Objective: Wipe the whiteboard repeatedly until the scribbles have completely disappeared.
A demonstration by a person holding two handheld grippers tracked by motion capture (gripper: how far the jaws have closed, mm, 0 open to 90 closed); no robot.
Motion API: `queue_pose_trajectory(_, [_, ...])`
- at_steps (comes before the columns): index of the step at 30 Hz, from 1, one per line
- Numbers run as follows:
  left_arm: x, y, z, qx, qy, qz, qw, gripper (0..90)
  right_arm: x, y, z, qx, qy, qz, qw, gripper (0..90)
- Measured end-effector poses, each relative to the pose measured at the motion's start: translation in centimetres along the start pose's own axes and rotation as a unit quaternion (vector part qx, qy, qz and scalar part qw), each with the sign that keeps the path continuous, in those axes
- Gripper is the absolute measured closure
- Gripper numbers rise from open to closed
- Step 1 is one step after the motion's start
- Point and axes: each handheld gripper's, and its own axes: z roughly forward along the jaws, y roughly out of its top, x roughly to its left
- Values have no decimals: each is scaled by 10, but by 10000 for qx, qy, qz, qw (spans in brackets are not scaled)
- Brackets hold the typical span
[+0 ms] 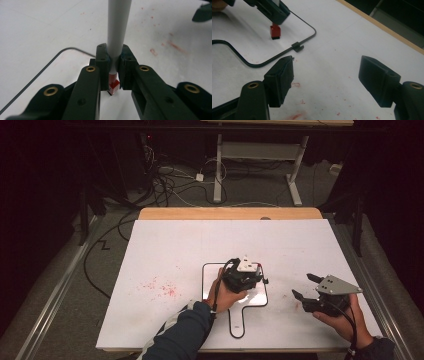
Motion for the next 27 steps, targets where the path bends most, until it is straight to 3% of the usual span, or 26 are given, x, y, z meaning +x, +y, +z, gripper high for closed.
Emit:
queue_pose_trajectory(6, [10,-24,-28,-121,77,-132,9998,787,2,1,1,13,10,-20,10000,286])
queue_pose_trajectory(9, [11,-35,-42,-139,176,-106,9997,787,2,2,1,4,36,-21,10000,286])
queue_pose_trajectory(17, [16,-53,-68,-79,338,-67,9994,787,3,3,2,-4,53,-25,10000,286])
queue_pose_trajectory(27, [29,-74,-97,-107,571,-261,9980,787,3,3,2,11,38,-22,10000,286])
